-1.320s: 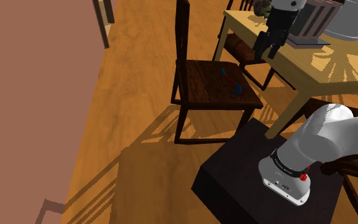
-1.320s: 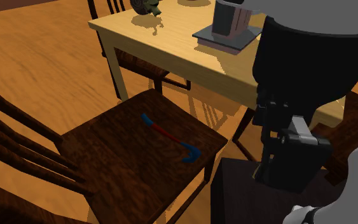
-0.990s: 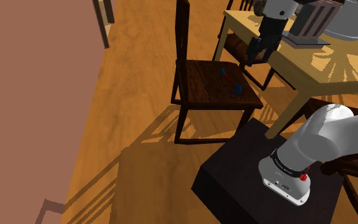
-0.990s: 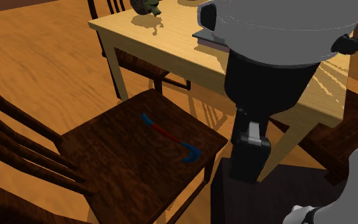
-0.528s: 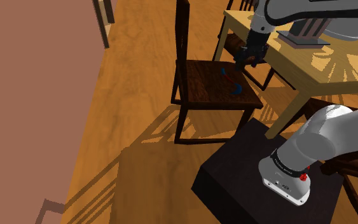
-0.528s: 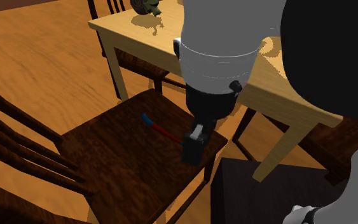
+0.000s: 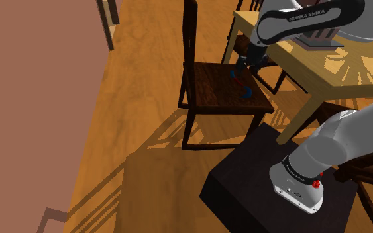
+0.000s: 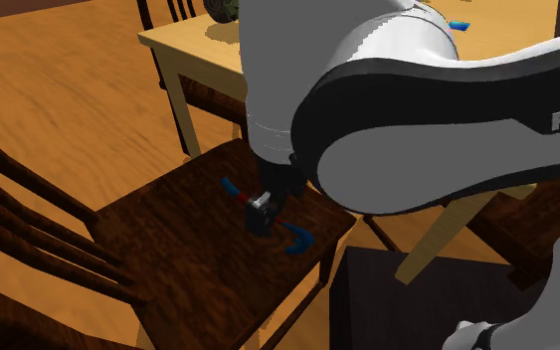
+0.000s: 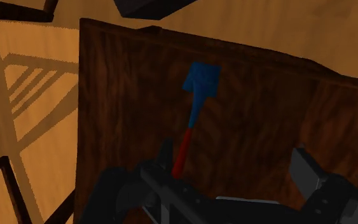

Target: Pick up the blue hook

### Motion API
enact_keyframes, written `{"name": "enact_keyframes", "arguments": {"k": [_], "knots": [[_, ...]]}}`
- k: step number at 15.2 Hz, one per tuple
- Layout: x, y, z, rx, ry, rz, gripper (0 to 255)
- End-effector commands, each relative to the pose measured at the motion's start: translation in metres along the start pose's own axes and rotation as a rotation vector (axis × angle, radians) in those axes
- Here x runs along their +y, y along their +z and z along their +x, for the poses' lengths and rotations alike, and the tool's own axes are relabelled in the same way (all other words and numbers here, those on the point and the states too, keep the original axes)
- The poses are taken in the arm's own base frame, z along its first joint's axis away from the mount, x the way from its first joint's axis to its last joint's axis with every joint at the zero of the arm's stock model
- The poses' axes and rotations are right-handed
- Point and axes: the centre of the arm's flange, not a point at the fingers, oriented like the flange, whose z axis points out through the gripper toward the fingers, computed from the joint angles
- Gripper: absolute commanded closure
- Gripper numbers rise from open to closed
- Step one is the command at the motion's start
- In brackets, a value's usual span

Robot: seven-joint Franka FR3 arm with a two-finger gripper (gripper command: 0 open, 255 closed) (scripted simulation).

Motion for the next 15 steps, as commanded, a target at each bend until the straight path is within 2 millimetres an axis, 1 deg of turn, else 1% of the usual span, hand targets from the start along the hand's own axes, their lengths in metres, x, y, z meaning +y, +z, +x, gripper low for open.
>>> {"name": "enact_keyframes", "arguments": {"k": [1,9,10,15], "knots": [[0.007,0.02,0.017,0.017,0.036,-0.005,0],[0.042,0.087,0.08,0.074,0.179,-0.024,0],[0.043,0.089,0.082,0.075,0.182,-0.024,0],[0.043,0.115,0.081,0.075,0.182,-0.024,0]]}}
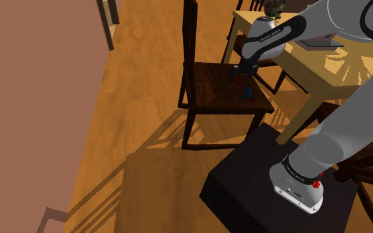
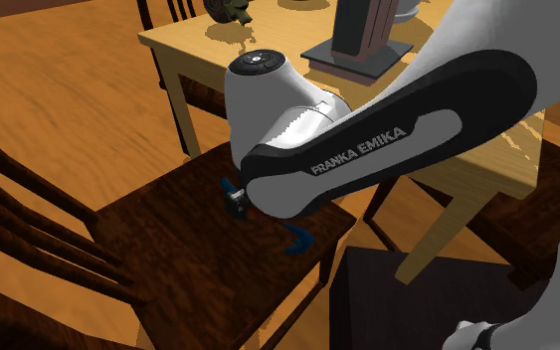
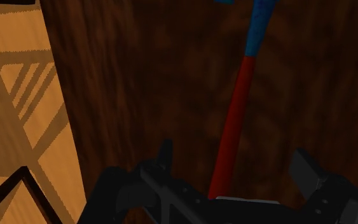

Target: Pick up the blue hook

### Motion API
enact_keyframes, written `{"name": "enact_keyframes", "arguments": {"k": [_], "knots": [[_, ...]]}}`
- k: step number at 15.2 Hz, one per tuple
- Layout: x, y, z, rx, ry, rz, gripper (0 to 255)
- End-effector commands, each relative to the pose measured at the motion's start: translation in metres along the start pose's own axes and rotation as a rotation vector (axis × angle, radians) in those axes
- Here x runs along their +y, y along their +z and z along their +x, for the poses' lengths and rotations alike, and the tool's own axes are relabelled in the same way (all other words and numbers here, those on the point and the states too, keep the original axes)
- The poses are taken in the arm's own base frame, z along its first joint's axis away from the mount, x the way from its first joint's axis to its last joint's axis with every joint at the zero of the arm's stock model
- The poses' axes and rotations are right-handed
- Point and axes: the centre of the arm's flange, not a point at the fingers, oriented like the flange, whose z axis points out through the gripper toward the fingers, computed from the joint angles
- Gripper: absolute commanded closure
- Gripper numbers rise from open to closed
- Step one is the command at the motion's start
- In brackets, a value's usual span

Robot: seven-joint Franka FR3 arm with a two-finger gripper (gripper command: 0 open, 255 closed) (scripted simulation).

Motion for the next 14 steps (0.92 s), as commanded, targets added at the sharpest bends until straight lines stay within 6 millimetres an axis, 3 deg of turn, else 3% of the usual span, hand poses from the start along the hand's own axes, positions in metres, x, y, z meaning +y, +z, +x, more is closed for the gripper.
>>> {"name": "enact_keyframes", "arguments": {"k": [1,4,5,14], "knots": [[0.0,0.0107,-0.0021,0.001,0.0,0.0,0],[-0.0003,0.0189,-0.0031,0.001,0.0,0.0,0],[-0.0006,0.0195,-0.0032,0.001,0.0,0.0,255],[-0.0004,0.0189,-0.0031,0.001,0.0,0.0,255]]}}
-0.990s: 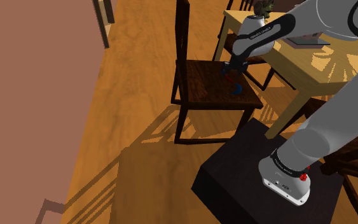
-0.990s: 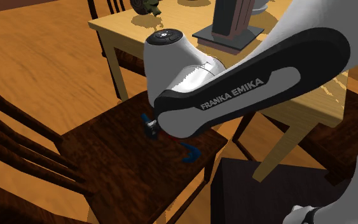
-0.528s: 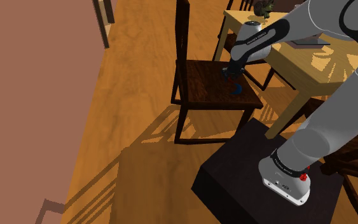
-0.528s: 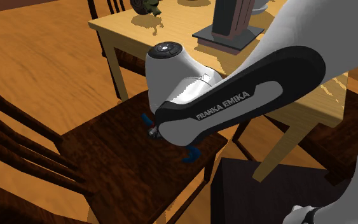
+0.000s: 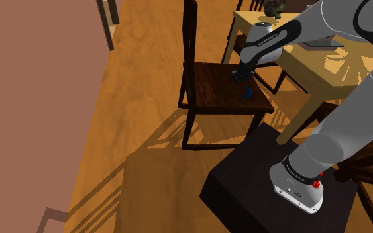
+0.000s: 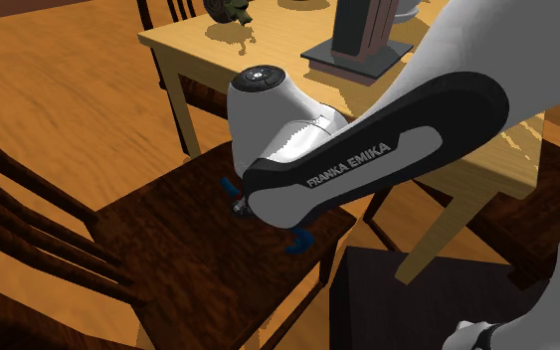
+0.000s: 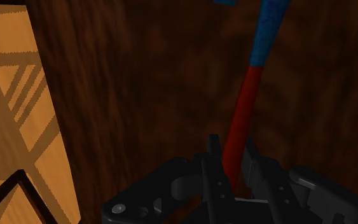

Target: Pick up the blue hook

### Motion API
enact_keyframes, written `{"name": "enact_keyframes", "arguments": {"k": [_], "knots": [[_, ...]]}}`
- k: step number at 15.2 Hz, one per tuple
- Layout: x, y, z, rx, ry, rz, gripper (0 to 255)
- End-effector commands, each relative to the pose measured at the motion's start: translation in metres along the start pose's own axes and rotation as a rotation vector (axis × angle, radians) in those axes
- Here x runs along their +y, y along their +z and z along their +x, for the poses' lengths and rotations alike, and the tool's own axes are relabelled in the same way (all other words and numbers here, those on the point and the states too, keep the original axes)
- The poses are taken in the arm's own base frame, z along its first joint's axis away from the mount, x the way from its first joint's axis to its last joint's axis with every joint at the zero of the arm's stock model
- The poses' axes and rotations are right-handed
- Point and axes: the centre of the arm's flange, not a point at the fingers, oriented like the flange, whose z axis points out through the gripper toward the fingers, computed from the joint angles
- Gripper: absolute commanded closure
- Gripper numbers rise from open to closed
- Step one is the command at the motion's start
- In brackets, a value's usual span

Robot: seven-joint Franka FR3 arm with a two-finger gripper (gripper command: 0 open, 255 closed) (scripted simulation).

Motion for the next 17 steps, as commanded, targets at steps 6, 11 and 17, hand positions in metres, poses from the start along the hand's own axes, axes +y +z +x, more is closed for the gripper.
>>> {"name": "enact_keyframes", "arguments": {"k": [6,11,17], "knots": [[0.001,-0.032,0.004,0.0,0.0,0.0,255],[0.002,-0.058,0.007,0.0,0.0,0.0,255],[0.003,-0.08,0.009,0.0,0.0,0.0,255]]}}
